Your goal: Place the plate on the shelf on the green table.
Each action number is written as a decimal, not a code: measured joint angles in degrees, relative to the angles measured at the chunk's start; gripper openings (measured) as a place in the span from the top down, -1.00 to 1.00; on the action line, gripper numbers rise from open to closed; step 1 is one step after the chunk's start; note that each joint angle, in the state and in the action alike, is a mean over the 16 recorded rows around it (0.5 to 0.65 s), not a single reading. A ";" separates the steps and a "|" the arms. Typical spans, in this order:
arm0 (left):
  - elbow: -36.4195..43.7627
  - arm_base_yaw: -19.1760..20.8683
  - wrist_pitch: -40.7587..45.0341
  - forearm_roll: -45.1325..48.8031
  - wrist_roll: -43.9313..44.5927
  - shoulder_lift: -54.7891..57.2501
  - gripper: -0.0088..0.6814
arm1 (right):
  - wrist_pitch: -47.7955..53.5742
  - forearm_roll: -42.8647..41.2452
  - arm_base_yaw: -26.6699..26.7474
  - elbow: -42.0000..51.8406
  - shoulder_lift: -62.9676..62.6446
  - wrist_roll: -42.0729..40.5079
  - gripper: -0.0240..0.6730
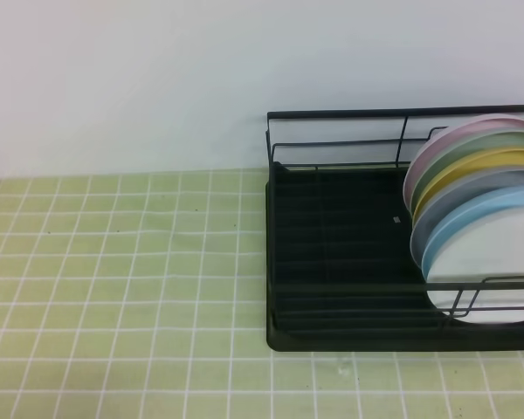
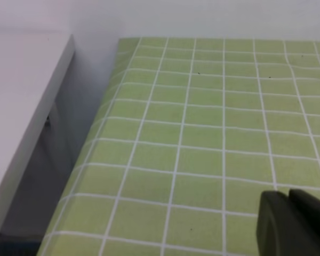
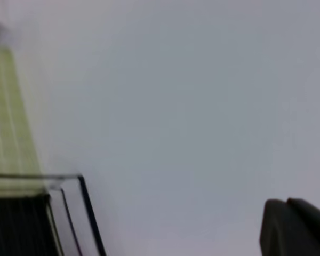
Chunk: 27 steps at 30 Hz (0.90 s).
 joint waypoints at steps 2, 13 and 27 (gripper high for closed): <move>0.00 0.00 -0.08 0.00 0.04 0.00 0.97 | -1.85 -4.56 -0.68 2.37 -2.32 4.55 0.94; -0.11 0.02 -0.30 -0.01 0.42 0.00 0.97 | -22.96 -19.01 -4.27 32.89 -22.60 30.61 0.94; 0.00 0.03 -0.32 0.00 0.56 0.00 0.97 | -53.83 -3.77 -4.68 71.48 -47.71 30.32 0.94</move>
